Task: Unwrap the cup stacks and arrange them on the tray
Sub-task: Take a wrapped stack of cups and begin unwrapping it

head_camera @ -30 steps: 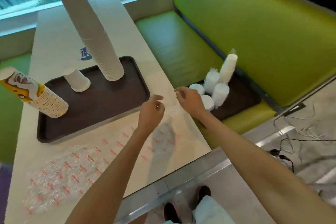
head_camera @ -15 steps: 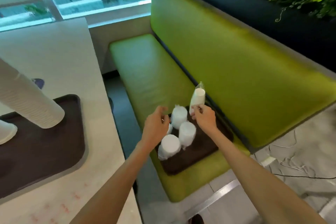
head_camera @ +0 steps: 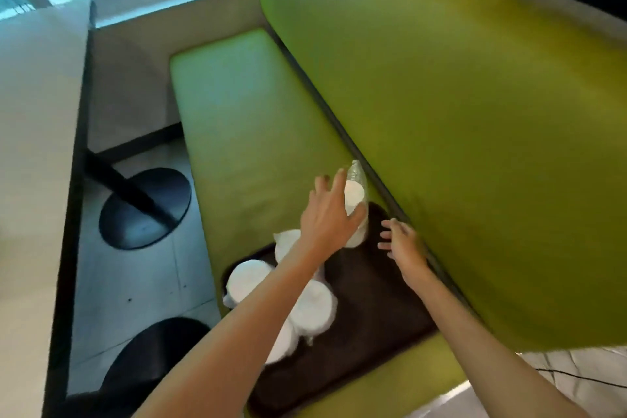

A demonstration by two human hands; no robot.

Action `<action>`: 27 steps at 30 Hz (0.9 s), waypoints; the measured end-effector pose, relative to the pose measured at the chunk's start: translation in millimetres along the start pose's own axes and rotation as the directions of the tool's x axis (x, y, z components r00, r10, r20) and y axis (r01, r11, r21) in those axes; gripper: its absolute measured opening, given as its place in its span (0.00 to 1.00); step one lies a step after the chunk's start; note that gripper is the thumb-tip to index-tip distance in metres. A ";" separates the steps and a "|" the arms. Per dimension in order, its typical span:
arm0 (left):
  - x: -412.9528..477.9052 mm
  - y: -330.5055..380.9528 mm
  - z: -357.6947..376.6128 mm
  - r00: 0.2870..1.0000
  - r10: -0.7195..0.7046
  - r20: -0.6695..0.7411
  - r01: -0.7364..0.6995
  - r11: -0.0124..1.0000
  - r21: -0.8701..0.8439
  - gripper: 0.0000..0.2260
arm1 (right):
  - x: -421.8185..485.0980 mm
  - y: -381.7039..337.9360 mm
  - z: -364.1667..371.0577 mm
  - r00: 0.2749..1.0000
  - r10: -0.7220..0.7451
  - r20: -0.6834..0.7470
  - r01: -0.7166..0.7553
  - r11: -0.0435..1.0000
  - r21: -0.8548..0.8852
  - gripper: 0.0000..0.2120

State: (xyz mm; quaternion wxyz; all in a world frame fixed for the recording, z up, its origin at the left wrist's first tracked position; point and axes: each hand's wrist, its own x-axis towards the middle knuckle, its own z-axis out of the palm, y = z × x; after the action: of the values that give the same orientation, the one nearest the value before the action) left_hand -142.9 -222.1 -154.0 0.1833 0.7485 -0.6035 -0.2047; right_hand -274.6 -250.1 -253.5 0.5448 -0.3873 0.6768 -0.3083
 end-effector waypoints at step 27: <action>68.3 -82.5 9.8 0.972 -0.090 0.216 0.076 0.995 0.071 0.27 | 67.6 47.2 63.0 0.872 0.373 0.317 -0.464 0.834 0.298 0.25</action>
State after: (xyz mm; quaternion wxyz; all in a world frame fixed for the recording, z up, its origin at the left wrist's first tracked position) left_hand -66.9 -272.3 -211.2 0.0836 0.7512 -0.5943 -0.2748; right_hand -229.2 -283.9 -340.4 0.7408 -0.1557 0.6035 -0.2504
